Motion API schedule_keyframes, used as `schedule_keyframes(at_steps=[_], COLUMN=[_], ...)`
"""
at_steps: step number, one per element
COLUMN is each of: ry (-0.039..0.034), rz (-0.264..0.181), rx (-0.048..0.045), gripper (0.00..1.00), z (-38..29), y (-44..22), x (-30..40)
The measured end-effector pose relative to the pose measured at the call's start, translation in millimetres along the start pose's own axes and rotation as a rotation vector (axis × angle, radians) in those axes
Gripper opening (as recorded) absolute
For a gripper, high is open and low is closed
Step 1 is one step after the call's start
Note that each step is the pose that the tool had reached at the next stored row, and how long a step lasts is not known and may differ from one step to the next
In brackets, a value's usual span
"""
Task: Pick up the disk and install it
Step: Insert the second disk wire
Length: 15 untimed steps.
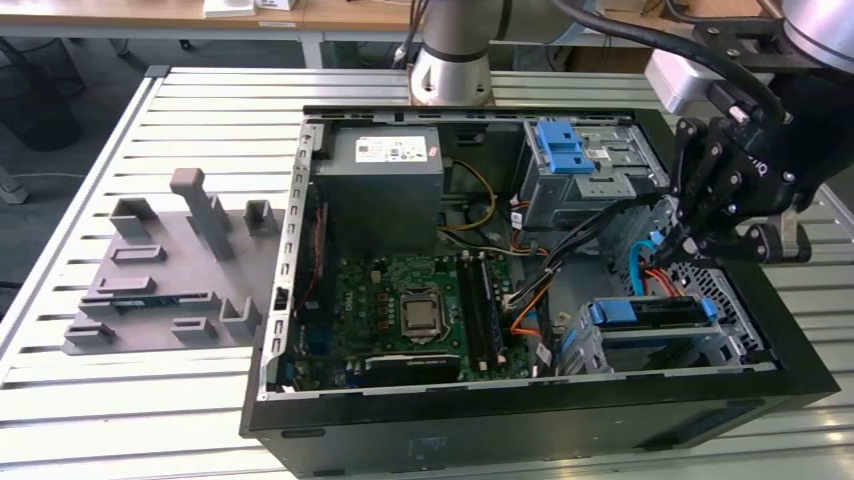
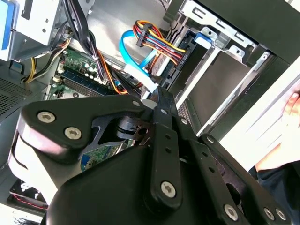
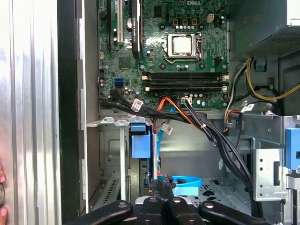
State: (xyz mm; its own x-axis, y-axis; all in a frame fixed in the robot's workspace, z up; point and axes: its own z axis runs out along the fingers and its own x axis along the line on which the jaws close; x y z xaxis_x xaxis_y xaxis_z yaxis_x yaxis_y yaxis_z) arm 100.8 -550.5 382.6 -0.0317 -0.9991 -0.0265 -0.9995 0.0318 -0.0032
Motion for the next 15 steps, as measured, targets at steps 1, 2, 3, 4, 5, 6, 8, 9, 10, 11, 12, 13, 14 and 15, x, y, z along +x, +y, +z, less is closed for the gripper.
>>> schedule_keyframes(at_steps=[1,2,3,4,5,6,8,9,10,11,12,13,14,15], ry=[0.0001,0.0000,-0.0004,-0.0018,-0.0034,-0.0050,-0.0080,-0.0098,-0.0118,-0.0139,-0.0159,-0.0180,-0.0200,-0.0219], rz=[0.000,0.000,0.000,0.000,0.000,0.000,0.000,0.000,0.000,0.000,0.000,0.000,0.000,0.000], rx=[0.0000,0.0000,0.0000,-0.0001,-0.0001,-0.0002,-0.0003,-0.0003,-0.0004,-0.0004,-0.0005,-0.0006,-0.0006,-0.0007], gripper=[0.11,0.11,0.11,0.11,0.11,0.11,0.11,0.11,0.11,0.11,0.11,0.11,0.11,0.11], z=[0.1,0.4,0.6,1.0,1.5,2.0,3.1,3.6,4.1,4.7,5.2,5.8,6.5,7.1], y=[0.1,0.1,0.1,0.2,0.2,0.2,0.2,0.2,0.2,0.2,0.2,0.2,0.2,0.2], x=[0.2,0.4,0.4,0.5,0.5,0.5,0.5,0.6,0.6,0.6,0.6,0.6,0.6,0.6])
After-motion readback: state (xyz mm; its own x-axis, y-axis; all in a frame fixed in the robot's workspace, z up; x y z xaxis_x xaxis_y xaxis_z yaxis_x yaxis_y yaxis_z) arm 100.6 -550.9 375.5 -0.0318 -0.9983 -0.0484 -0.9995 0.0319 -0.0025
